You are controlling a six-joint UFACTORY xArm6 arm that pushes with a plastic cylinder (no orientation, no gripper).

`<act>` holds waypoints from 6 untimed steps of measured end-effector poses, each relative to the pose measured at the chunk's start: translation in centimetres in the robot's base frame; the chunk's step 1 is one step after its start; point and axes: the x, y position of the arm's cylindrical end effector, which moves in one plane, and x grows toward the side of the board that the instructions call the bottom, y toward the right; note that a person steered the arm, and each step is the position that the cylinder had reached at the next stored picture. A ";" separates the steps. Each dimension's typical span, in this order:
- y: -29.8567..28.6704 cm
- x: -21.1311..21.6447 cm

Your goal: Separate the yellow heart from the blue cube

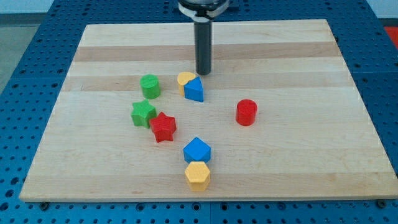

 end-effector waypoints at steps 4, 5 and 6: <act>-1.6 2.5; -1.6 3.6; -1.6 4.3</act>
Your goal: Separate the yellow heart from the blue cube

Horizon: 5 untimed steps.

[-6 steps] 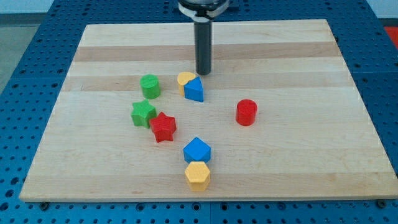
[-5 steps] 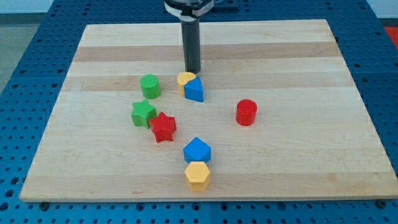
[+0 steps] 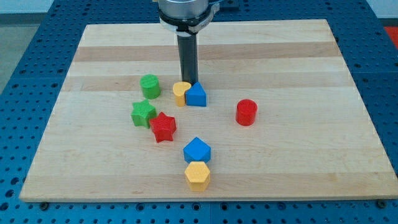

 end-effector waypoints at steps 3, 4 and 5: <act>0.0 3.9; 0.0 5.5; 0.0 6.9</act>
